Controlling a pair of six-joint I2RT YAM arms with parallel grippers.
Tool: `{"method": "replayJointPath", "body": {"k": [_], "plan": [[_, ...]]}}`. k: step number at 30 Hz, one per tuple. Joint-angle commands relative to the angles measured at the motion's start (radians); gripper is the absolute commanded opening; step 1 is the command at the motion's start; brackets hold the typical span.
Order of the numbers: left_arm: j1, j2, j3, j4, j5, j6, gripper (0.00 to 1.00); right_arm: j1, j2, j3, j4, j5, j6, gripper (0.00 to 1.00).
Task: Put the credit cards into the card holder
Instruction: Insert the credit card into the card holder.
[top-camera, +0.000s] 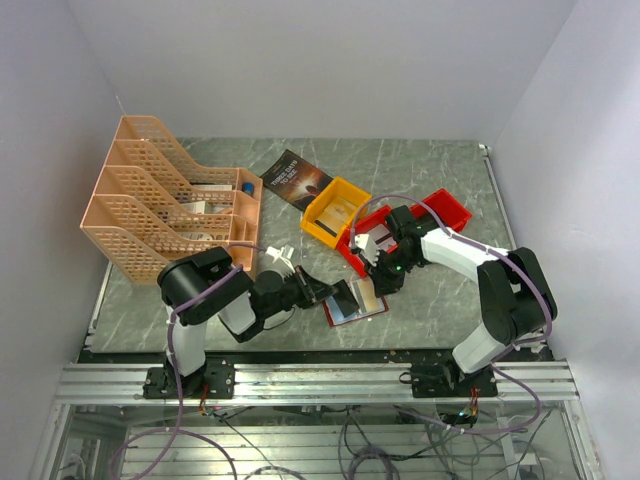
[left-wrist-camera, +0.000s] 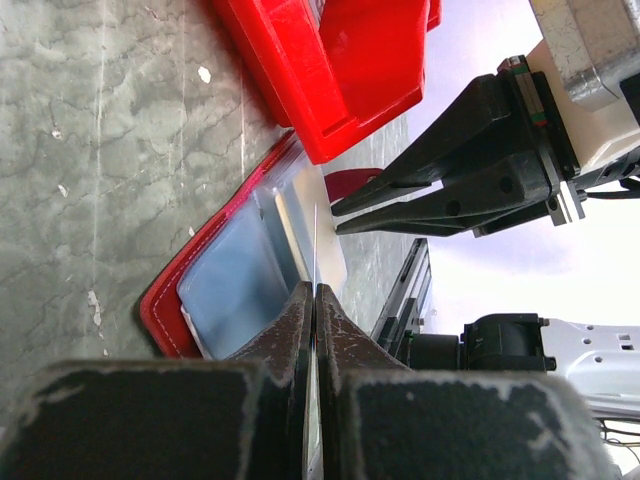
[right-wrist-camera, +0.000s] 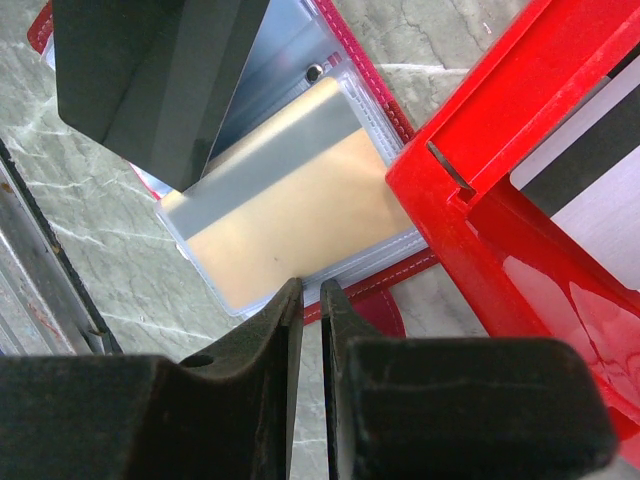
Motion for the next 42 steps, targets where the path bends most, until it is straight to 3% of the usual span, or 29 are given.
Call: {"method": "replayJointPath", "body": {"k": [1,42], "plan": [[-0.007,0.012,0.026,0.063,-0.005,-0.001,0.07,-0.001,0.023,0.0,0.008,0.03,-0.007,0.13],[-0.027,-0.004,0.121,-0.298,0.011,-0.116,0.07,0.0,0.014,-0.002,0.01,0.032,-0.008,0.13]]}}
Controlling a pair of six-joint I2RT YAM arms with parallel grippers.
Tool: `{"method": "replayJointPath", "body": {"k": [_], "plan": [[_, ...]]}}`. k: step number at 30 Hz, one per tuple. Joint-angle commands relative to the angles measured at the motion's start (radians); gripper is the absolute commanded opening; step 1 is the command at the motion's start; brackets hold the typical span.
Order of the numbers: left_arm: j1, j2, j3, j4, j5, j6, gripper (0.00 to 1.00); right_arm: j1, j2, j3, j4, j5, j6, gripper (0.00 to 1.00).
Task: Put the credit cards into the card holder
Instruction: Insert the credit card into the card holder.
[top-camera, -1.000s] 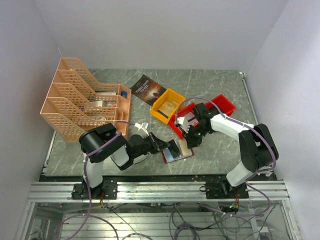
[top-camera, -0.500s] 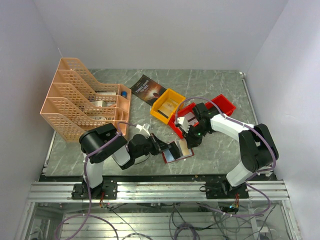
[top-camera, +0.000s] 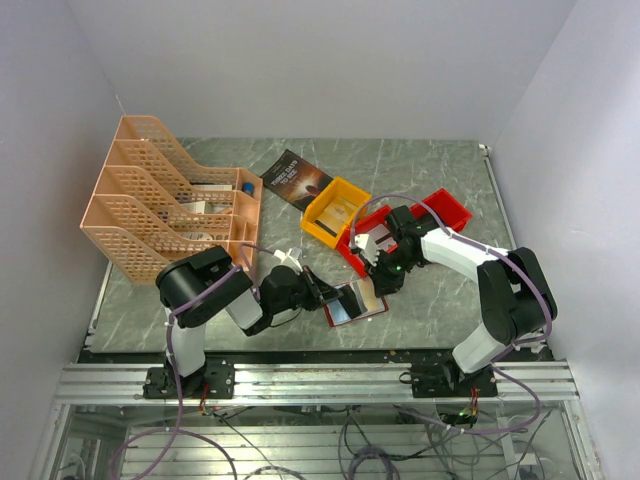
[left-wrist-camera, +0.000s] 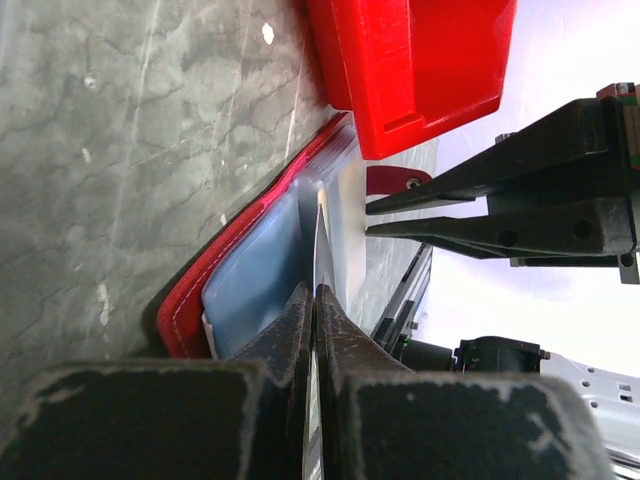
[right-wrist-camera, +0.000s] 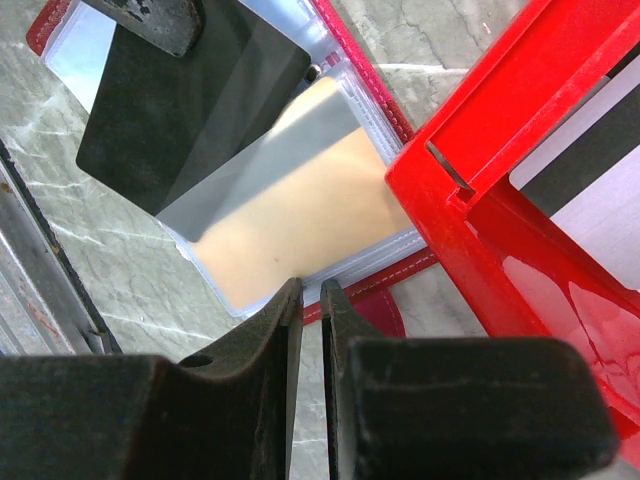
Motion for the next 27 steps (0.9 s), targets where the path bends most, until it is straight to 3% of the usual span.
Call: {"method": "replayJointPath", "body": {"k": [1,27], "plan": [[-0.004,0.016,0.041,-0.056,0.017,0.007,0.07,-0.001,0.014,-0.002,0.01,0.031,-0.008,0.13],[0.031,0.131,0.121,-0.054,0.139,-0.007,0.07,0.001,-0.009,-0.001,0.02,0.022,-0.003,0.16]]}}
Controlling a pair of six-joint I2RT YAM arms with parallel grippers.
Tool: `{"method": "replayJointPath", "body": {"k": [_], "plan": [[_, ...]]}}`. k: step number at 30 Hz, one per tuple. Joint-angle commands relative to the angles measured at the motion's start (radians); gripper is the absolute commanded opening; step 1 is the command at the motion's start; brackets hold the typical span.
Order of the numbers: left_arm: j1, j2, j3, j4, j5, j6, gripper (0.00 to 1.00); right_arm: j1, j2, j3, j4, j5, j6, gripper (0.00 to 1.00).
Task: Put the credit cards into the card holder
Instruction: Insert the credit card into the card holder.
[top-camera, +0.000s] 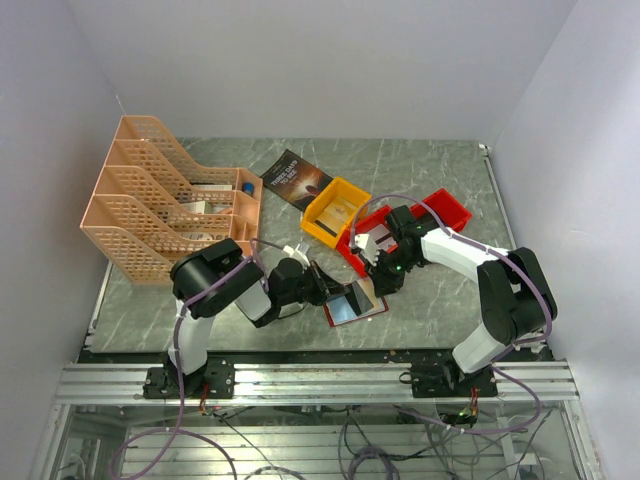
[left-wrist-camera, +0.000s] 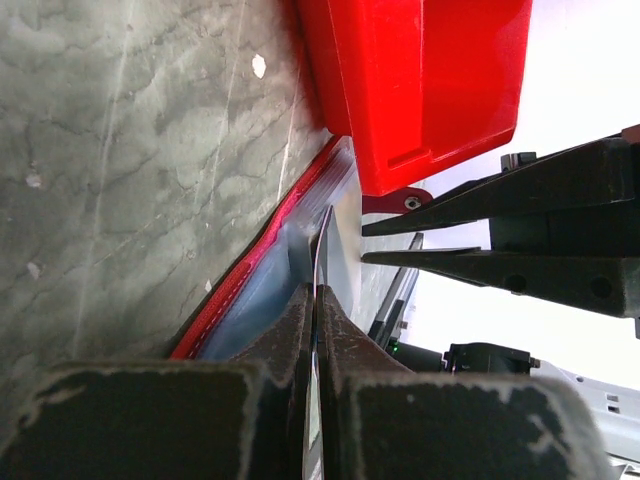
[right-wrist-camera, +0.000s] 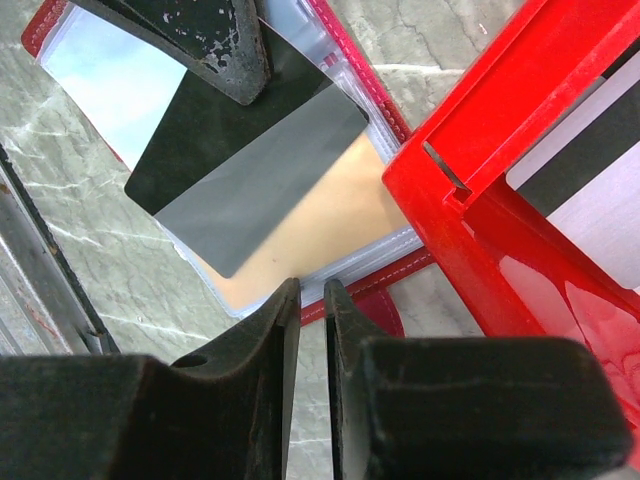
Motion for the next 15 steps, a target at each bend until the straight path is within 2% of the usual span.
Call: {"method": "replayJointPath", "body": {"k": [1,7,11,15], "plan": [[0.008,0.03,0.009,-0.04,0.046,0.017,0.07,0.001,-0.011,-0.001,0.019,0.02,-0.003,0.17],[0.022,0.048,0.026,-0.045,0.069,0.031,0.09,0.001,-0.08,0.004,0.03,-0.017,-0.01,0.22],[0.027,0.065,0.038,-0.035,0.087,0.031,0.1,0.006,-0.135,0.005,0.024,-0.103,-0.059,0.23],[0.028,0.071,0.045,-0.04,0.097,0.035,0.11,0.072,-0.207,-0.031,0.088,-0.131,-0.117,0.23]]}}
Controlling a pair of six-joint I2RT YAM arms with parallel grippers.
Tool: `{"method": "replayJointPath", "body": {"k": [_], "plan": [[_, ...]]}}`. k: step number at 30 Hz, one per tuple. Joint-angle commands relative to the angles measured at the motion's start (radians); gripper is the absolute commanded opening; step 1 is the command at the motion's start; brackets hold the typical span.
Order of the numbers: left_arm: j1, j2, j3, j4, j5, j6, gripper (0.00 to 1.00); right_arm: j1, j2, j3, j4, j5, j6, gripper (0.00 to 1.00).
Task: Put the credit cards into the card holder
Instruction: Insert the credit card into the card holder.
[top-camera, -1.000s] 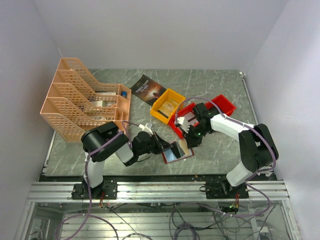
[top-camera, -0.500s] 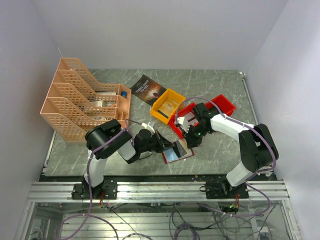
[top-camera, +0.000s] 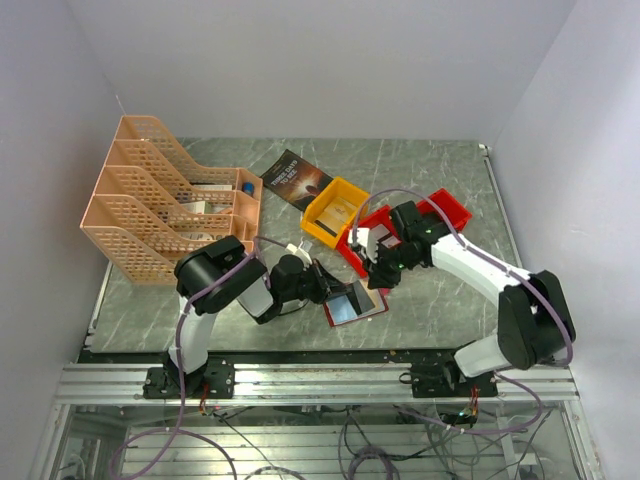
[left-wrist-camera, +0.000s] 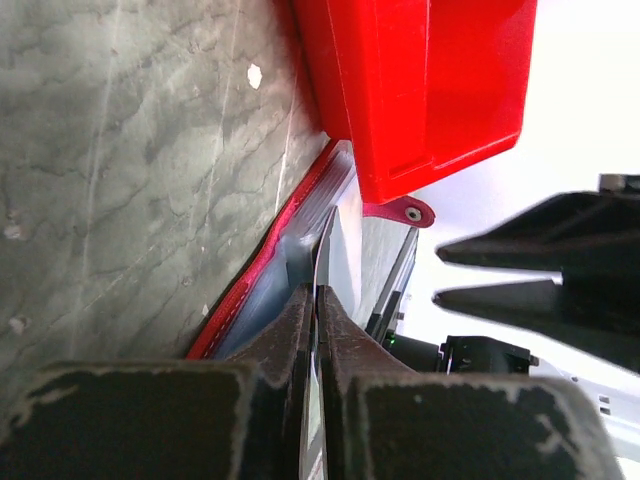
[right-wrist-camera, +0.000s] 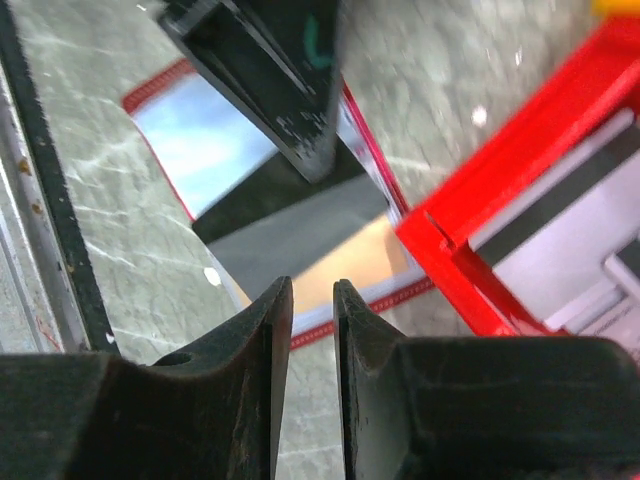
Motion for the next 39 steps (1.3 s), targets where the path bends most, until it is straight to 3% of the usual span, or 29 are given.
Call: {"method": "replayJointPath", "body": {"k": [1,3,5,14,24,39], "plan": [[0.004,0.032,0.01,-0.048,0.028,0.037,0.11,0.099,-0.089,-0.046,0.093,-0.056,-0.087,0.22],[0.007,0.034,0.011,-0.05,0.03,0.04,0.12,0.159,-0.122,-0.078,0.13,-0.048,-0.166,0.15],[0.009,0.038,0.01,-0.042,0.033,0.037,0.12,0.214,-0.134,-0.097,0.152,-0.045,-0.236,0.0],[0.016,0.051,0.004,-0.011,0.043,0.03,0.13,0.455,-0.056,-0.174,0.344,0.217,-0.269,0.0],[0.021,0.067,0.007,0.011,0.055,0.025,0.15,0.467,-0.006,-0.207,0.438,0.398,-0.222,0.0],[0.022,0.042,0.011,-0.023,0.053,0.034,0.35,0.465,0.011,-0.189,0.377,0.51,-0.202,0.0]]}}
